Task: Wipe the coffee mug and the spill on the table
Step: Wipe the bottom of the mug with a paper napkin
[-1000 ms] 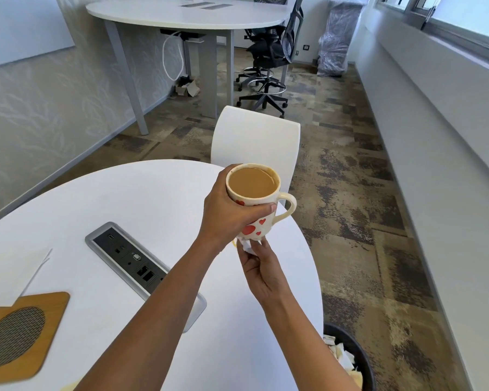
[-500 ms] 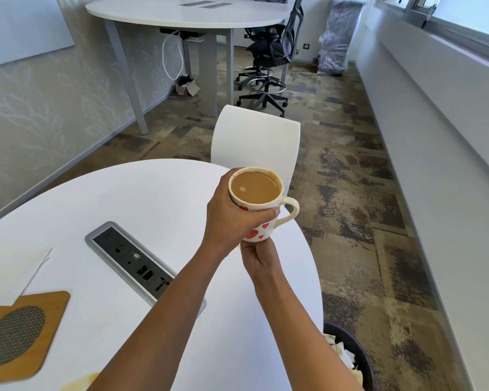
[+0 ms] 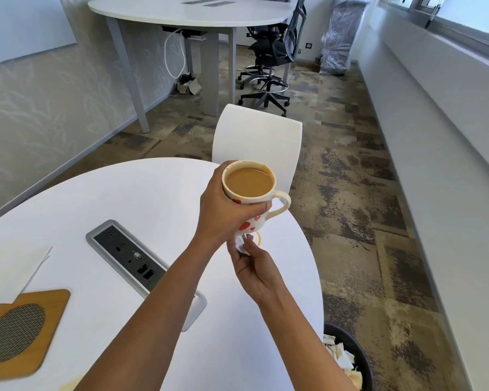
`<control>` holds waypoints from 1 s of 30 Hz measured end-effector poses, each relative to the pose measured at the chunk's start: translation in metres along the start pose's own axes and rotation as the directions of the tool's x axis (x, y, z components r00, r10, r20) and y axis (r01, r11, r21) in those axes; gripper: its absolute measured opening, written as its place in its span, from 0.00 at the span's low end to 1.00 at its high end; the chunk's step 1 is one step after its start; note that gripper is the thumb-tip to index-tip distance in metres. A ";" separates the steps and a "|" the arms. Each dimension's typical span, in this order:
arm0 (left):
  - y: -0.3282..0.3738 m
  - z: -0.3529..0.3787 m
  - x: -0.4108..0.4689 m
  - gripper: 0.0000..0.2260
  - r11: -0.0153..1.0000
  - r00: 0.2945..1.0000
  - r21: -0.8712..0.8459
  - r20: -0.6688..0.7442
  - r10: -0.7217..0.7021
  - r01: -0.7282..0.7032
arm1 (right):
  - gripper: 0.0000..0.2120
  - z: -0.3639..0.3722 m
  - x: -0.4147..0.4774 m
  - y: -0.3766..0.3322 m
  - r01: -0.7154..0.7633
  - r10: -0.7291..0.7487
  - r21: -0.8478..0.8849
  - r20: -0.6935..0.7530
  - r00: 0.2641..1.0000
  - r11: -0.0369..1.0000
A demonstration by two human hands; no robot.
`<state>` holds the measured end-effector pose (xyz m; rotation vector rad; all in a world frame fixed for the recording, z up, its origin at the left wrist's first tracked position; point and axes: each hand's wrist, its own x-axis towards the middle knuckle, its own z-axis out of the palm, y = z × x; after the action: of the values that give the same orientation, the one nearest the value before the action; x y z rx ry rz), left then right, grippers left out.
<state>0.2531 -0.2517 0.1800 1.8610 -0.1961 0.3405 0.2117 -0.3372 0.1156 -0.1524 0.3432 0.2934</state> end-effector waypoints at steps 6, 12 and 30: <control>-0.003 -0.007 0.004 0.35 1.000 0.998 -0.026 -0.055 -0.002 0.001 | 0.09 -0.009 0.007 -0.027 0.172 -0.165 0.104 -0.066 0.984 0.980; -0.019 -0.011 0.008 0.36 0.999 0.997 -0.023 -0.072 -0.035 0.033 | 0.12 -0.030 0.037 -0.052 0.274 -0.555 -0.735 -0.164 0.816 0.620; -0.066 -0.005 0.024 0.36 0.983 0.980 -0.065 -0.095 -0.175 0.170 | 0.17 -0.109 0.085 -0.029 -0.006 -0.317 -0.656 0.358 0.878 -0.755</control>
<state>0.2950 -0.2260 0.1301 1.7853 0.0241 0.3039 0.2638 -0.3640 -0.0128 -2.5754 -0.0144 -0.0718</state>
